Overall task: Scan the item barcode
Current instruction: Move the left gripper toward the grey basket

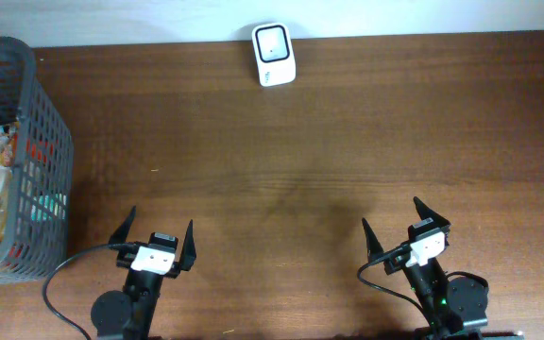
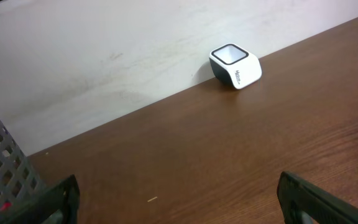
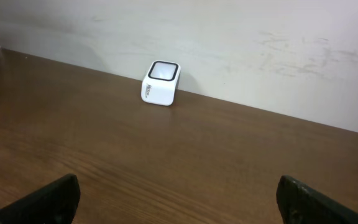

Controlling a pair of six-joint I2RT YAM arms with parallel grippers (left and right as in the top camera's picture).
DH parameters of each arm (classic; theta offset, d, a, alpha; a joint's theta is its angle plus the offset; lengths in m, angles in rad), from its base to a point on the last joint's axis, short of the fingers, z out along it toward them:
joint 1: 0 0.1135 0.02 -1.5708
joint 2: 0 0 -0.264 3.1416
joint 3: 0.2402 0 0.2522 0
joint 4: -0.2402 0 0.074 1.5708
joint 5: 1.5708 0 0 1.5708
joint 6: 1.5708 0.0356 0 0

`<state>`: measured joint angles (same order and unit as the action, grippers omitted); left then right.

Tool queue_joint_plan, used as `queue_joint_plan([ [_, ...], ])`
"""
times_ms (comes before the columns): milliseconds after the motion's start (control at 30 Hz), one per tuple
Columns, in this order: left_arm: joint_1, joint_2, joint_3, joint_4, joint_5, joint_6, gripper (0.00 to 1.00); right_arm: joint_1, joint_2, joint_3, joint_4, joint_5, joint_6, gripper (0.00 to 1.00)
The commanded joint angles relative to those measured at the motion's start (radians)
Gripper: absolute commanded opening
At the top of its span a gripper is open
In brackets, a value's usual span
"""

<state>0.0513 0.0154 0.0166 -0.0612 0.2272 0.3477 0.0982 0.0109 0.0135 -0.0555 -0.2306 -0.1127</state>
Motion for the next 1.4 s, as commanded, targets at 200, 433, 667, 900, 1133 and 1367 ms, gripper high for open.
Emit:
queue_joint_plan([
  [200, -0.005, -0.008, -0.007, -0.001, -0.007, -0.013, 0.99, -0.007, -0.007, -0.008, -0.002, 0.024, -0.003, 0.99],
  [433, -0.005, -0.008, -0.007, -0.001, -0.007, -0.013, 0.99, -0.007, -0.007, -0.008, -0.002, 0.024, -0.003, 0.99],
  [667, -0.005, -0.008, -0.007, -0.001, -0.007, -0.013, 0.99, -0.007, -0.007, -0.008, -0.002, 0.024, -0.003, 0.99],
  [900, -0.005, -0.008, -0.007, 0.0, -0.008, -0.013, 0.99, -0.007, -0.007, -0.008, -0.002, 0.024, -0.003, 0.99],
  [1133, -0.005, -0.008, -0.007, 0.015, 0.004, -0.014, 0.99, -0.007, -0.007, -0.008, -0.002, 0.024, -0.003, 0.99],
  [1367, -0.005, -0.002, 0.066, 0.022, 0.003, -0.014, 0.99, -0.007, -0.007, -0.008, -0.002, 0.024, -0.003, 0.99],
])
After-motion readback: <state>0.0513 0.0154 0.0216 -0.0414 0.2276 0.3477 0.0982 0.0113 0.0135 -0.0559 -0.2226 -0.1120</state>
